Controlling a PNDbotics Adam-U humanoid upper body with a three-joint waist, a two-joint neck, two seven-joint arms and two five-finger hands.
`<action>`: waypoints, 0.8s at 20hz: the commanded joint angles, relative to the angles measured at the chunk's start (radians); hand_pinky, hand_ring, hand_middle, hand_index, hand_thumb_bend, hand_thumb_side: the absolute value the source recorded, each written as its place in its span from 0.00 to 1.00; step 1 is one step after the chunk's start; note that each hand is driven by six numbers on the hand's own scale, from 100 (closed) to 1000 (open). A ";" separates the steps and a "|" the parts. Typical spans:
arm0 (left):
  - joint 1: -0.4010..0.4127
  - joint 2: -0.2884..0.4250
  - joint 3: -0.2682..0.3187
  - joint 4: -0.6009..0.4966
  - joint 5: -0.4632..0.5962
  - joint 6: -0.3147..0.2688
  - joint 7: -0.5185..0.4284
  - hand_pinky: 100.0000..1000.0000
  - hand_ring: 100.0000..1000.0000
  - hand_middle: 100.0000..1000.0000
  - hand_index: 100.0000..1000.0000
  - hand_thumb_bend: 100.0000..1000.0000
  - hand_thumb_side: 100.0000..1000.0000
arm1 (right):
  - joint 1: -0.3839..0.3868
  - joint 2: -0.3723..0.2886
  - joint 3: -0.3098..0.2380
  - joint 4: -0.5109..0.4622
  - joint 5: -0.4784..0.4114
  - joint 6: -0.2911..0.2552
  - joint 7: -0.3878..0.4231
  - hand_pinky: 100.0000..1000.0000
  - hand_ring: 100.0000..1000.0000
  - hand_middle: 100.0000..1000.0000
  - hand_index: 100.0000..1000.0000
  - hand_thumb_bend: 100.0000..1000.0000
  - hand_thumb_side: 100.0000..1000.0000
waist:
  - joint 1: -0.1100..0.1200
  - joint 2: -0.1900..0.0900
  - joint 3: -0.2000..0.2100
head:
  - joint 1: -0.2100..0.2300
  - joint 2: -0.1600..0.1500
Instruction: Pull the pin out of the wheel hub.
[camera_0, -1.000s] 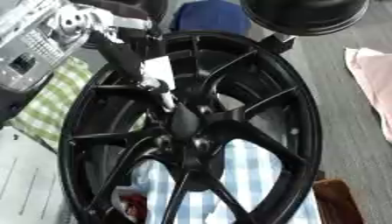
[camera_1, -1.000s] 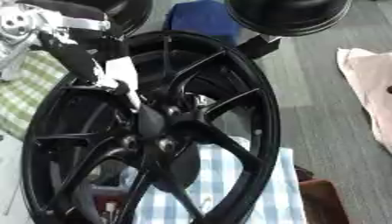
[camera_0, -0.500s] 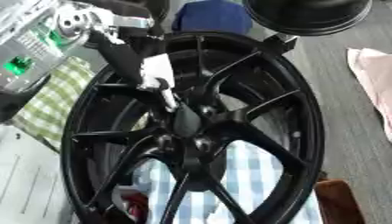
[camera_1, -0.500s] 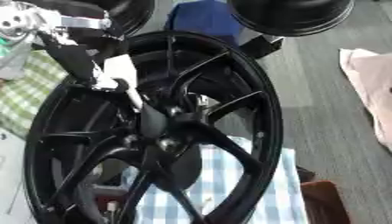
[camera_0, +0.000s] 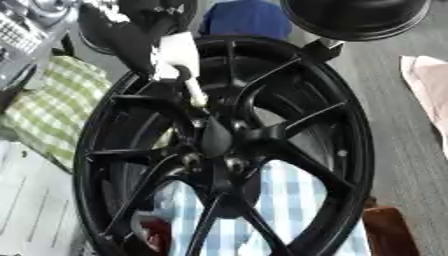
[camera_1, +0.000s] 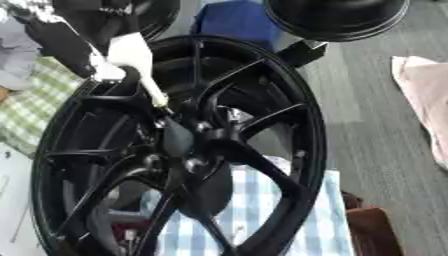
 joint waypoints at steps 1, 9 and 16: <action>0.004 0.049 0.112 -0.046 0.021 0.096 -0.017 0.71 0.45 0.22 0.34 0.09 0.15 | -0.004 -0.019 -0.013 -0.013 -0.003 -0.006 -0.003 0.83 0.57 0.73 0.64 0.00 0.81 | -0.001 -0.037 0.004 | 0.000 0.004; 0.219 0.230 0.330 -0.051 0.055 0.138 0.211 0.71 0.44 0.22 0.34 0.08 0.13 | 0.001 -0.022 -0.032 -0.013 0.003 -0.020 -0.016 0.83 0.57 0.73 0.64 0.00 0.80 | -0.011 -0.032 0.014 | -0.023 0.017; 0.518 0.349 0.483 -0.089 0.181 0.177 0.382 0.71 0.44 0.22 0.34 0.06 0.15 | -0.001 -0.018 -0.048 -0.013 0.003 -0.034 -0.029 0.83 0.57 0.73 0.64 0.00 0.80 | -0.029 -0.025 0.025 | -0.031 0.008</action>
